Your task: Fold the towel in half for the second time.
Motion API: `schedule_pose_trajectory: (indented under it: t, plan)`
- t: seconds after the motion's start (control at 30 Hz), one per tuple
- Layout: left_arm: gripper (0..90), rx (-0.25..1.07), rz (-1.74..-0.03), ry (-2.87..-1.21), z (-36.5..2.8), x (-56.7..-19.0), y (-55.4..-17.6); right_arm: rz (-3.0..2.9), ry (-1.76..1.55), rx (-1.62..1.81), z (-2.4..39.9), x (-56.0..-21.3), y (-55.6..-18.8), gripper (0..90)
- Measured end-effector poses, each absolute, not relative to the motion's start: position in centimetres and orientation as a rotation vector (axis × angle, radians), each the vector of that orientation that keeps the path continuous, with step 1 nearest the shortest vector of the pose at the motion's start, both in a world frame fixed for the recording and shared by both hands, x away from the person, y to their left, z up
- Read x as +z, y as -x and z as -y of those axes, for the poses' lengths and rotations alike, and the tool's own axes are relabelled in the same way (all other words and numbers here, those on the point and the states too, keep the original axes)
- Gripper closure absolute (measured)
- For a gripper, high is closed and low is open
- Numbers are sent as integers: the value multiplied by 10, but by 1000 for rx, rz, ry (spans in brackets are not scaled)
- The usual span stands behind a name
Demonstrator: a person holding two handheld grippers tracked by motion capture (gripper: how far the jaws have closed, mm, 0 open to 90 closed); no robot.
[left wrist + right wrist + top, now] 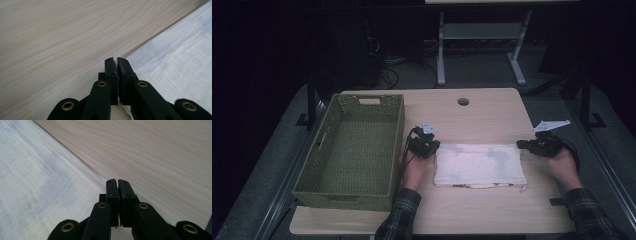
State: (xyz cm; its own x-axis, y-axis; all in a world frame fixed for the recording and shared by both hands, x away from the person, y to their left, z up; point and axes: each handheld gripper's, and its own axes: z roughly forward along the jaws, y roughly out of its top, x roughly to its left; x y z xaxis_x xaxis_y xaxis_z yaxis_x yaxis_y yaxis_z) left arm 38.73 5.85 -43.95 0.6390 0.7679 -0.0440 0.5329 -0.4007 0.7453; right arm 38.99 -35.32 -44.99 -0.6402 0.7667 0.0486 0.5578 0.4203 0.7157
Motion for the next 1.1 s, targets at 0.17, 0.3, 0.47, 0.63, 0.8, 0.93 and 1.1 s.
schedule_pose_trajectory:
  t: [0.17,0.3,0.47,0.63,0.8,0.93,1.1]
  plan:
    - [872,415,-982,-2056,-61,-428,-381,-2355,-1140,1117,356,-439,-382,873]
    - [871,414,-962,-2037,-63,-422,-375,-2342,-1125,1148,356,-433,-373,873]
    - [872,418,-951,-2018,-66,-419,-364,-2350,-1115,1165,360,-431,-361,873]
    - [872,425,-945,-2023,-67,-420,-352,-2365,-1088,1155,357,-430,-347,873]
    - [872,434,-933,-2033,-68,-422,-341,-2383,-1082,1147,357,-431,-334,872]
    - [871,449,-917,-2046,-68,-423,-332,-2393,-1065,1144,356,-431,-325,872]
    - [871,448,-909,-2049,-68,-424,-321,-2408,-1049,1144,357,-433,-314,872]
